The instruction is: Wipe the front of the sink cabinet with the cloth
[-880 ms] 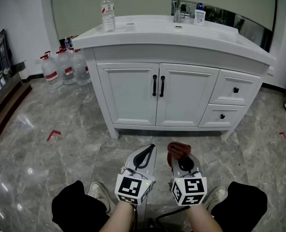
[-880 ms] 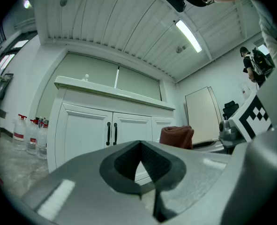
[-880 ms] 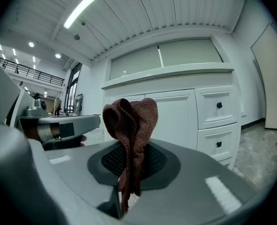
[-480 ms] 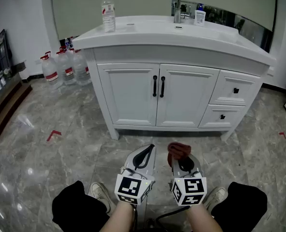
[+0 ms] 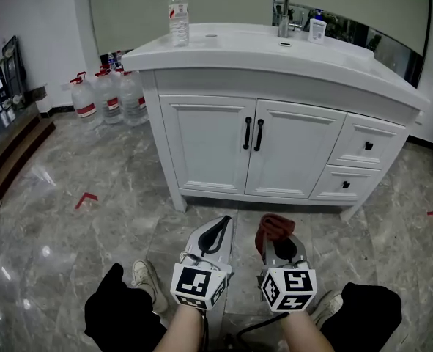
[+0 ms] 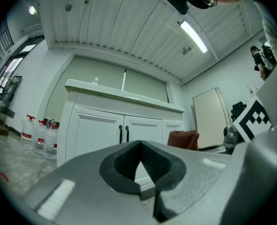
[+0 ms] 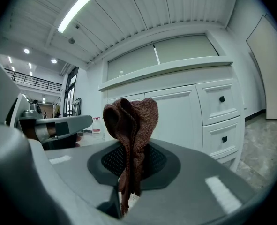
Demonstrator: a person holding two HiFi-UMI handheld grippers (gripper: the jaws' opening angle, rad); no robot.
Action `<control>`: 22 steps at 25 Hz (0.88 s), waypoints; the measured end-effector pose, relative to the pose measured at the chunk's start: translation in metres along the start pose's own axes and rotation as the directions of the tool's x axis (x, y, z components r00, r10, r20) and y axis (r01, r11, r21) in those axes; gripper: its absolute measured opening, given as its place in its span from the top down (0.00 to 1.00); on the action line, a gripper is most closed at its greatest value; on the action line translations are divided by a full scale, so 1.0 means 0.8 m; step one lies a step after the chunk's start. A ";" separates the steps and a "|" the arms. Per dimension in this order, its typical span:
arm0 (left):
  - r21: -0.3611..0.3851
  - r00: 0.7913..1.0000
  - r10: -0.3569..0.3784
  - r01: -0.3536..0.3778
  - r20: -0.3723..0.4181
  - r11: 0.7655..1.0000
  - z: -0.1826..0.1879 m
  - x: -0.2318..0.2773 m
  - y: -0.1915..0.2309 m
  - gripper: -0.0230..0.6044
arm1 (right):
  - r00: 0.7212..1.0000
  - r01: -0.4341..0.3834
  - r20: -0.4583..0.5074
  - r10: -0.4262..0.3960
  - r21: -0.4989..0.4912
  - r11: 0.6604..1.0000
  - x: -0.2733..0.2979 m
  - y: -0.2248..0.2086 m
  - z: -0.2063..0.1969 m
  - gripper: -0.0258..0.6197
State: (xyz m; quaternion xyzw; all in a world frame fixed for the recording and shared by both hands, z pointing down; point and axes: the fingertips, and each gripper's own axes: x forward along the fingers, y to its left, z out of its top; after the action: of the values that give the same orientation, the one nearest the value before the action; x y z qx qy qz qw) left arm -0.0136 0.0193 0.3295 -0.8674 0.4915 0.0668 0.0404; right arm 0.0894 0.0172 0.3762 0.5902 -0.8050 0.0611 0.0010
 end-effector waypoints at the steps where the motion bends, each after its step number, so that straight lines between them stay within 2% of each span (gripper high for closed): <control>1: -0.006 1.000 0.014 -0.014 0.003 1.000 -0.001 0.000 0.010 0.96 | 1.000 -0.006 -0.006 0.006 -0.002 1.000 0.008 0.003 -0.003 0.84; 10: -0.023 0.991 0.127 -0.126 0.029 0.992 0.001 0.029 0.118 0.96 | 0.996 -0.064 -0.059 0.065 0.014 0.998 0.115 0.022 -0.027 0.84; 15: -0.012 0.986 0.168 -0.168 -0.007 0.986 -0.013 0.044 0.179 0.96 | 0.993 -0.107 -0.046 0.108 0.021 0.994 0.178 0.041 -0.014 0.83; 22: 0.055 0.985 0.173 -0.171 -0.028 0.984 -0.009 0.049 0.263 0.96 | 0.987 -0.158 -0.017 0.158 0.005 0.987 0.258 0.098 0.018 0.83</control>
State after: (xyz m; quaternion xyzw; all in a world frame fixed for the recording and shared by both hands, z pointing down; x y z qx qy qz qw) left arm -0.1740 -0.1229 0.3296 -0.8212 0.5668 0.0430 0.0492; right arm -0.0468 -0.1569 0.3692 0.5239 -0.8491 0.0676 0.0020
